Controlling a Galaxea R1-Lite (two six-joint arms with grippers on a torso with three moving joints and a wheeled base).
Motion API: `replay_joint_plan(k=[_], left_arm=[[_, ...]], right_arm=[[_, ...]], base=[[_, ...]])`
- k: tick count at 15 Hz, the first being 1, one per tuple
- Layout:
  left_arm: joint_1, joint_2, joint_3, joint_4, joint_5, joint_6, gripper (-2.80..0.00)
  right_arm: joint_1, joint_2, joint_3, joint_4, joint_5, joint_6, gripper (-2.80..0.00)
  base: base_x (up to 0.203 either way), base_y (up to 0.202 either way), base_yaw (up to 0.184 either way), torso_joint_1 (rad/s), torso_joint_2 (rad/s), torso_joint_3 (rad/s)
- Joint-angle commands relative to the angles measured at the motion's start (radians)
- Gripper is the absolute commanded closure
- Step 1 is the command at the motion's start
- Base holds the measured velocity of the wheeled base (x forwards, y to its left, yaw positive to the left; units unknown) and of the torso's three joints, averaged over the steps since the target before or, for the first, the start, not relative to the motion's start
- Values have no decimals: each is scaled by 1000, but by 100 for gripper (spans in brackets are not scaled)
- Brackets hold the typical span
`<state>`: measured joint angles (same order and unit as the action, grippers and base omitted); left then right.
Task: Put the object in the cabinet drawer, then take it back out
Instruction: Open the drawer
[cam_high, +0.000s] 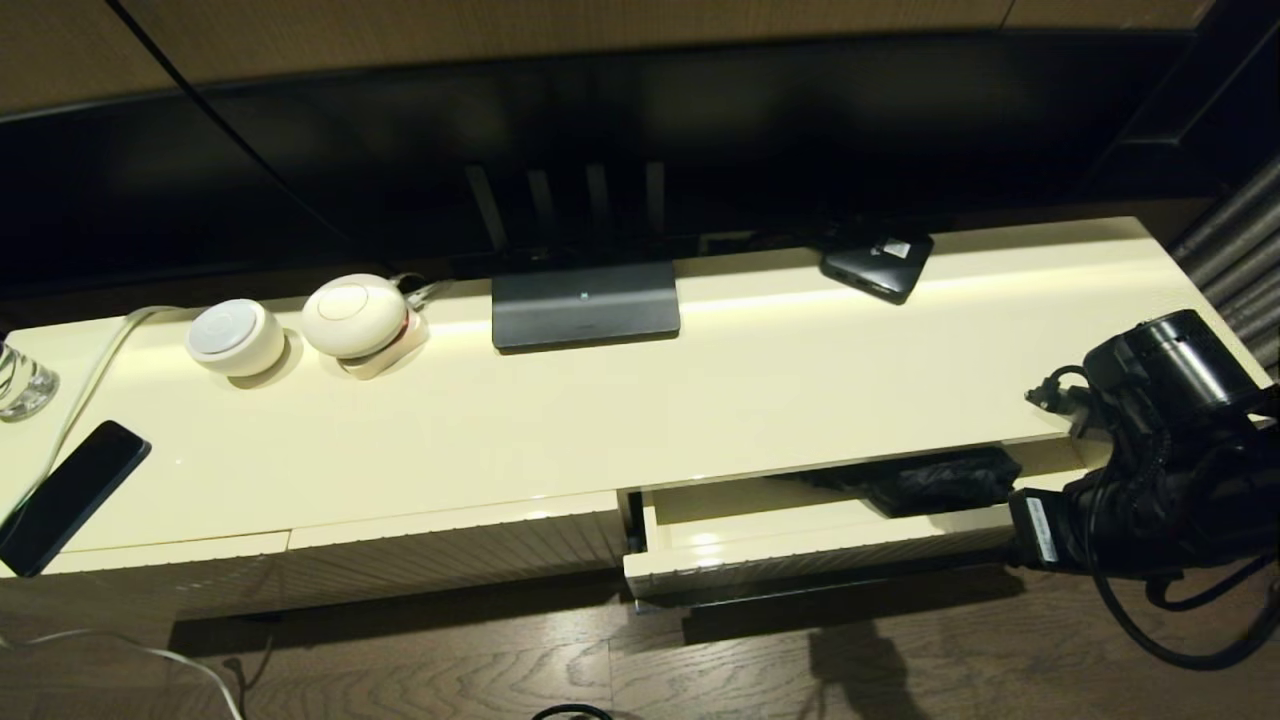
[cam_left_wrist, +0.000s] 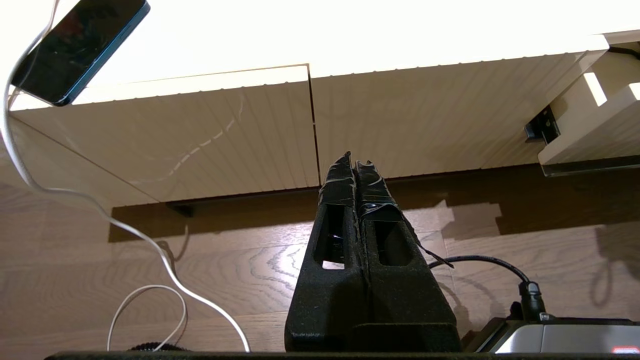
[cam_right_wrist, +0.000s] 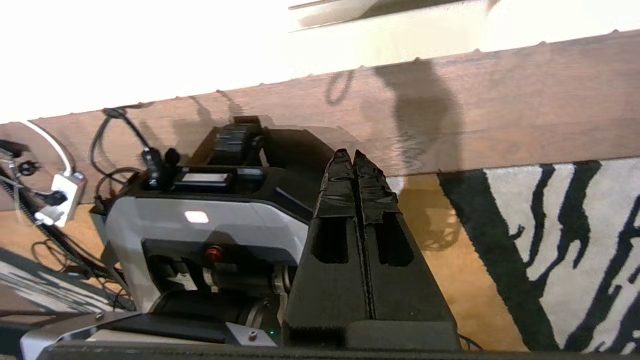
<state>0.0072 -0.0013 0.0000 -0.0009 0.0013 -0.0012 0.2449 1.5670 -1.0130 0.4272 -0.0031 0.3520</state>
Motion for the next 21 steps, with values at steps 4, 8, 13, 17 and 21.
replay_joint_plan(k=[4, 8, 13, 17, 21], left_arm=[[0, 1, 3, -1, 0, 0, 0], [0, 1, 3, 0, 0, 0, 0], [0, 1, 3, -1, 0, 0, 0], [0, 1, 3, 1, 0, 0, 0], [0, 1, 3, -1, 0, 0, 0]], right_arm=[[-6, 50, 4, -73, -43, 2, 0], [-7, 41, 5, -74, -43, 2, 0], [-4, -3, 13, -65, -36, -2, 0], [-6, 11, 7, -76, -41, 1, 0], [-14, 48, 6, -157, -45, 0, 0]], base=[[0, 0, 0, 0, 0, 0], [0, 0, 0, 0, 0, 0], [0, 0, 0, 0, 0, 0], [0, 0, 0, 0, 0, 0], [0, 0, 0, 0, 0, 0]])
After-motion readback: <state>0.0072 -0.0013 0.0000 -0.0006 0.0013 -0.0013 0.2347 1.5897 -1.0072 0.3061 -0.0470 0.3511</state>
